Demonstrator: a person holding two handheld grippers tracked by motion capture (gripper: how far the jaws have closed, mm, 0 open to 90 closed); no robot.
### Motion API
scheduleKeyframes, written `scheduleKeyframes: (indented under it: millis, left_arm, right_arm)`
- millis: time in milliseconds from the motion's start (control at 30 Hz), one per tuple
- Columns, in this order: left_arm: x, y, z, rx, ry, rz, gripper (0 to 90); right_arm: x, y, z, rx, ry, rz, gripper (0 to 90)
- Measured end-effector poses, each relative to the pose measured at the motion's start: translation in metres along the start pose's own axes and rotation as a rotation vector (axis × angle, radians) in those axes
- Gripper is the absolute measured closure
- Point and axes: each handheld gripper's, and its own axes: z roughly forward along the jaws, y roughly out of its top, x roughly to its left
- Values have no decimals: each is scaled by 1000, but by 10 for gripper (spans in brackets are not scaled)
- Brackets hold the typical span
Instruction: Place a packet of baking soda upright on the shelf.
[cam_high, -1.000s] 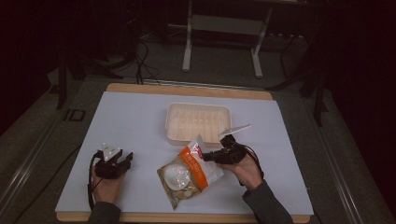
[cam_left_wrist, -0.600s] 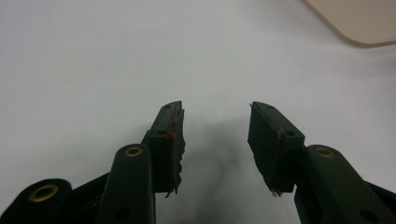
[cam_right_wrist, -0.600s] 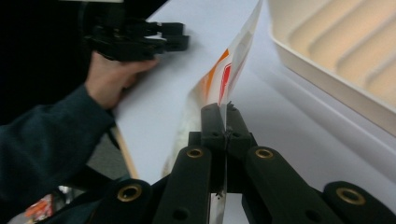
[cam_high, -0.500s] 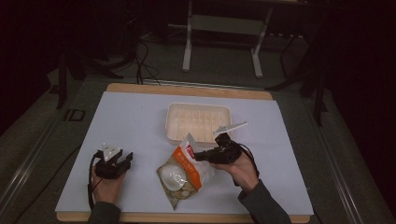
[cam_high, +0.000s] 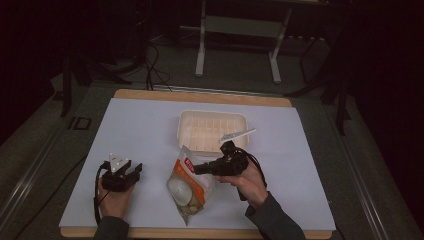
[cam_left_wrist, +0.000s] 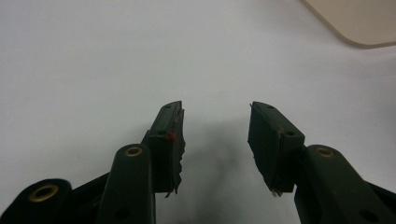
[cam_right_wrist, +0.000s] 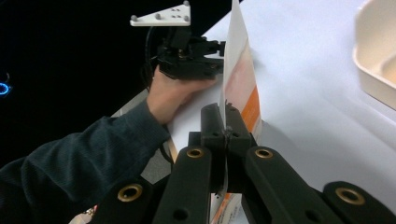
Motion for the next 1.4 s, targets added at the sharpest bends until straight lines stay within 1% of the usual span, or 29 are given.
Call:
scheduleKeyframes:
  millis: [67,200,333,400,500,533,733,900,1033,1133,1167,1267,1300,1400]
  left_arm:
    - [0,0,0,0,-1,0,548]
    - [0,0,0,-1,-3,-2,547]
    - [1,0,0,-2,-4,-3,547]
    - [1,0,0,-2,-4,-3,548]
    - [1,0,0,-2,-4,-3,547]
    - [1,0,0,-2,-4,-3,547]
    - [0,0,0,-2,-3,-3,547]
    - [0,0,0,-1,-2,-3,547]
    - [0,0,0,0,-2,-1,547]
    - [0,0,0,-1,-2,-2,547]
    - [1,0,0,-1,-2,-2,547]
    - [1,0,0,-1,-3,-2,547]
    - [1,0,0,-1,-3,-1,547]
    - [1,0,0,-2,-4,-2,547]
  right_arm:
    - [2,2,2,0,7,-3,900]
    - [4,4,4,-8,27,16,900]
    - [7,6,3,-14,45,15,900]
    - [8,6,3,-15,43,6,900]
    - [10,7,2,-20,45,6,900]
    - [11,7,0,-30,46,1,900]
    - [12,9,-4,-44,49,1,900]
    - [11,10,-12,-67,38,11,900]
    - [8,11,-19,-102,27,24,900]
    - [7,11,-22,-113,27,27,900]
    - [6,12,-25,-127,18,34,900]
    - [5,12,-26,-134,15,36,900]
    - [5,13,-28,-145,11,46,900]
    - [3,14,-31,-159,0,47,900]
